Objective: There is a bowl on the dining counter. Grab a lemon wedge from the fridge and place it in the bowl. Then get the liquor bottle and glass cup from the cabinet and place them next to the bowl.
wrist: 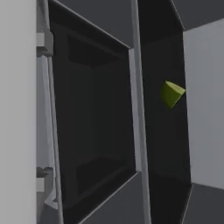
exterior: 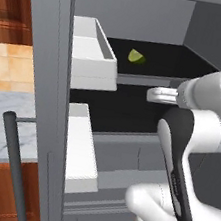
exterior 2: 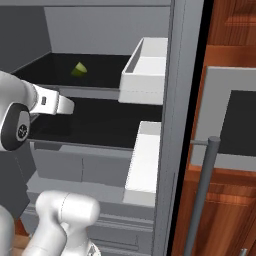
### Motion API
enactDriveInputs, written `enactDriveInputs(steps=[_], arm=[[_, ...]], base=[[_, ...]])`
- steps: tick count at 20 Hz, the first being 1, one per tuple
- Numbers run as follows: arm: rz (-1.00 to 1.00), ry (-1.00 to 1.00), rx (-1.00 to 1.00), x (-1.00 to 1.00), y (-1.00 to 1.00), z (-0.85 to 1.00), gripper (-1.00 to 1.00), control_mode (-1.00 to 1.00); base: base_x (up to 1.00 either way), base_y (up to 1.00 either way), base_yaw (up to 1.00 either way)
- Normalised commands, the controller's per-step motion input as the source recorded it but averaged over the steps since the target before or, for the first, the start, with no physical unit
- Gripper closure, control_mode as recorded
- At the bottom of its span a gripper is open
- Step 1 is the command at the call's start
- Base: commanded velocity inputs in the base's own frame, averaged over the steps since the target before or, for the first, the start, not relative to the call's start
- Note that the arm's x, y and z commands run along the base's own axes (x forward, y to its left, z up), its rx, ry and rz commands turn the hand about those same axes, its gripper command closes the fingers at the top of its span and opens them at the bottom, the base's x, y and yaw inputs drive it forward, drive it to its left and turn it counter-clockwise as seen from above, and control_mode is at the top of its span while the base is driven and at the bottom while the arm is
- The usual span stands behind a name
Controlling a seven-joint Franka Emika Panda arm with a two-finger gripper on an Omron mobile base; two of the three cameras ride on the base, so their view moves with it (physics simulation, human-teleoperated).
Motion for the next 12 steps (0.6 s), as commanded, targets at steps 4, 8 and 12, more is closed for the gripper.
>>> enactDriveInputs(steps=[4, 8, 12], arm=[[0.02, -0.15, -0.04, 0.05, 0.0, 0.89, -1.0, -1.0], [0.02, -0.05, -0.01, 0.42, 0.0, 0.4, -1.0, -1.0], [0.0, -0.03, -0.02, 0.36, 0.0, 0.36, -1.0, -1.0]], base=[[0.0, 0.0, 0.0], [0.0, 0.0, 0.0], [0.0, 0.0, 0.0]])
